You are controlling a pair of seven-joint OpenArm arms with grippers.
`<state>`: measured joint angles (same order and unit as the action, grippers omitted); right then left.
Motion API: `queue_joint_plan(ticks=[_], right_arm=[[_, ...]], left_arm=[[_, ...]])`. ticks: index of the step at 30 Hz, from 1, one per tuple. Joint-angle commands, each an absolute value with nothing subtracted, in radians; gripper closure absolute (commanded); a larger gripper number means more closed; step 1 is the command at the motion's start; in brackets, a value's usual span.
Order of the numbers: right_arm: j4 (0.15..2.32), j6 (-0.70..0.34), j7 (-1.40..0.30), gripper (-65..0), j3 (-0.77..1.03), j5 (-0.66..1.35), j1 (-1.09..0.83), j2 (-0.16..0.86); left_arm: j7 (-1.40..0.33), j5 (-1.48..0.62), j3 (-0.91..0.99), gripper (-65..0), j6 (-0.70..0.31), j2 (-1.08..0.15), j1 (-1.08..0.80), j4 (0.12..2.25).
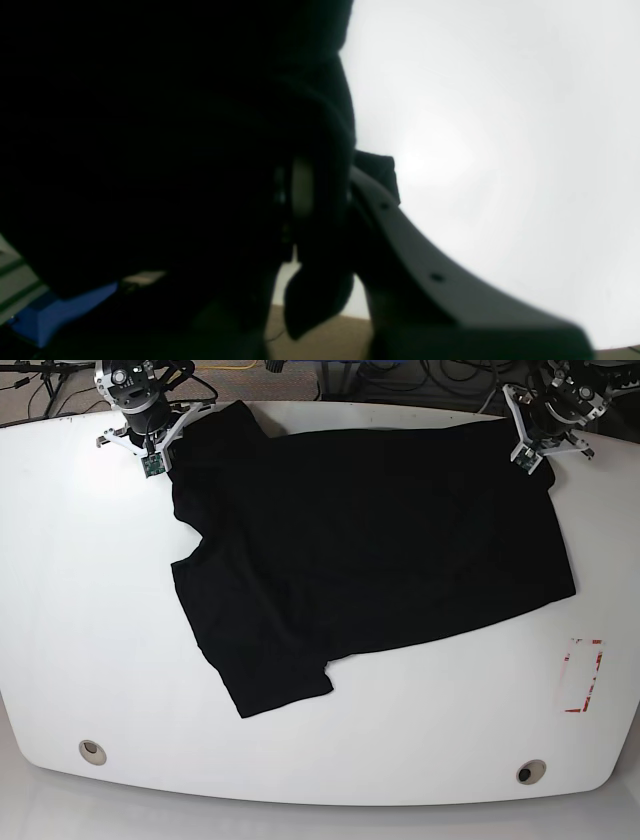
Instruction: Fold the T-shirt properly
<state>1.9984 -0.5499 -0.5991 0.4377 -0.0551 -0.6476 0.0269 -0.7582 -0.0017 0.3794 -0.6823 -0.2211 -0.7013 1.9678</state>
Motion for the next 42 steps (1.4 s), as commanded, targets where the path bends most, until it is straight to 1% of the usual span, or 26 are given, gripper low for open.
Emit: queue_joint_plan(ticks=[1,11,17,24,30,33,38,39,41,42], right_arm=[[2.005,-0.538,-0.584,-0.2,0.444,-0.054,-0.653,0.024],[2.009,-0.538,-0.584,-0.2,0.443,-0.042,-0.653,0.019],[2.009,-0.538,-0.585,-0.2,0.444,0.028,-0.621,0.021],[1.988,-0.536,-0.585,-0.2,0.447,0.035,-0.593,0.021],[1.965,-0.526,-0.587,0.0,0.452,0.033,-0.605,0.021],[1.954,-0.524,-0.587,0.0,0.484,0.044,-0.622,0.016],[1.931,-0.524,-0.587,-0.3,0.549,0.031,-0.607,-0.058],[1.929,-0.524,-0.587,-0.8,0.559,0.031,-0.602,-0.062],[1.926,-0.524,-0.587,-4.6,0.576,0.031,-0.599,-0.065],[1.926,-0.524,-0.587,-9.2,0.582,0.031,-0.601,-0.067]], left_arm=[[-0.756,0.001,0.389,0.0,-0.68,-0.216,-0.725,1.98],[-0.756,-0.001,0.389,0.0,-0.682,-0.22,-0.734,1.985],[-0.756,-0.001,0.383,0.0,-0.682,-0.217,-0.674,1.986],[-0.756,0.004,0.386,0.0,-0.682,-0.216,-0.61,1.986],[-0.756,0.005,0.387,0.0,-0.682,-0.22,-0.608,1.986],[-0.756,0.005,0.389,0.0,-0.682,-0.22,-0.608,1.983],[-0.756,0.005,0.39,0.0,-0.682,-0.222,-0.607,1.982],[-0.756,0.005,0.39,0.0,-0.682,-0.222,-0.607,1.982],[-0.756,0.005,0.39,0.0,-0.682,-0.222,-0.607,1.982],[-0.756,0.005,0.39,0.0,-0.682,-0.222,-0.607,1.982]])
